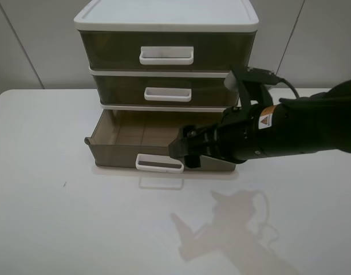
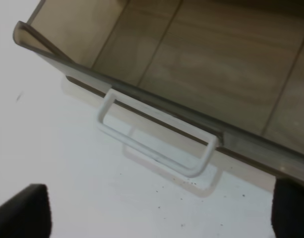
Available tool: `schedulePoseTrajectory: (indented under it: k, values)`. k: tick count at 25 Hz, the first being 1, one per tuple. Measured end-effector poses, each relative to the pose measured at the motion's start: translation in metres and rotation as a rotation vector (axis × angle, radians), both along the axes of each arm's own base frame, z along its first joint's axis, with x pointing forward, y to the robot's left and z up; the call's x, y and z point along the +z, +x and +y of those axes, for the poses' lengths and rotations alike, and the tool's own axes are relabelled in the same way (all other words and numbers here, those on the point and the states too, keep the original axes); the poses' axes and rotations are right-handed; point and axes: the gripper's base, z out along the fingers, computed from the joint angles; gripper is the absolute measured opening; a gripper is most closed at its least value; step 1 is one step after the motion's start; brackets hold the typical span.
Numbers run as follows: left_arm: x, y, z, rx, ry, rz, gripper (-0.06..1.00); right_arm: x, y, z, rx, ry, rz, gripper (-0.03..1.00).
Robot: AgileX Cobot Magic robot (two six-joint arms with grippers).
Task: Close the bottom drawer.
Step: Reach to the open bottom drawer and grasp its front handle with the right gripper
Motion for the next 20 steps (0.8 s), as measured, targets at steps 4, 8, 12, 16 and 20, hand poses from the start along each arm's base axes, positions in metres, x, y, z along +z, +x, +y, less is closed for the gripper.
schedulePoseTrajectory:
  k: [4,8,12,16,20]
  values:
    - [0.000,0.000,0.000,0.000,0.000,0.000,0.72,-0.014,0.001,0.015,0.048,-0.013,-0.044,0.47]
    - [0.000,0.000,0.000,0.000,0.000,0.000,0.72,-0.023,0.006,0.025,0.078,-0.010,-0.135,0.12]
    - [0.000,0.000,0.000,0.000,0.000,0.000,0.72,-0.034,0.010,0.030,0.075,-0.016,-0.159,0.03]
    - [0.000,0.000,0.000,0.000,0.000,0.000,0.72,-0.047,0.012,0.036,0.079,-0.022,-0.174,0.02]
    - [0.000,0.000,0.000,0.000,0.000,0.000,0.72,-0.059,0.013,0.046,0.087,-0.006,-0.227,0.02]
